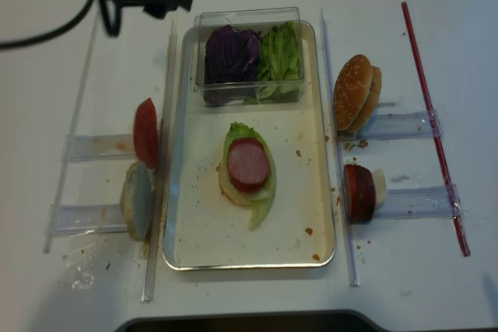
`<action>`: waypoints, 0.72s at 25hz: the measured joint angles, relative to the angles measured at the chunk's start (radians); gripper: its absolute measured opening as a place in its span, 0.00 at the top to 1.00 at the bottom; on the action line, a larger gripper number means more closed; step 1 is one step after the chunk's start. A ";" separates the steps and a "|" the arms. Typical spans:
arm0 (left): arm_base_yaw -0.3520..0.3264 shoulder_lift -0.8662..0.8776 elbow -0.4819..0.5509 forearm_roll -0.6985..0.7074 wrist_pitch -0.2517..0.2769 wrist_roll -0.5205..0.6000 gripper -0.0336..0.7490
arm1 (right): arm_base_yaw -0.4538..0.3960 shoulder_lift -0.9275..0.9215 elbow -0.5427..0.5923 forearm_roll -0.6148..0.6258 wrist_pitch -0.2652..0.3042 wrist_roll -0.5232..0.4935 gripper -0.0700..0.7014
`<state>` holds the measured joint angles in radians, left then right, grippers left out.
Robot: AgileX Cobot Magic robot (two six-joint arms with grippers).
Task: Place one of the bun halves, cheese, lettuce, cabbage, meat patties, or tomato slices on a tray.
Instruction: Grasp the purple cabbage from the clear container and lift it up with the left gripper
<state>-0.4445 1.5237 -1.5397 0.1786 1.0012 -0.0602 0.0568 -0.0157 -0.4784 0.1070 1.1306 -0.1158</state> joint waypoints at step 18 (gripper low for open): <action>0.000 0.480 -0.365 -0.117 0.077 0.074 0.39 | 0.000 0.000 0.000 0.000 0.000 0.000 0.45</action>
<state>-0.4445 2.0032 -1.9048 0.0621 1.0781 0.0136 0.0568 -0.0157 -0.4784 0.1070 1.1306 -0.1158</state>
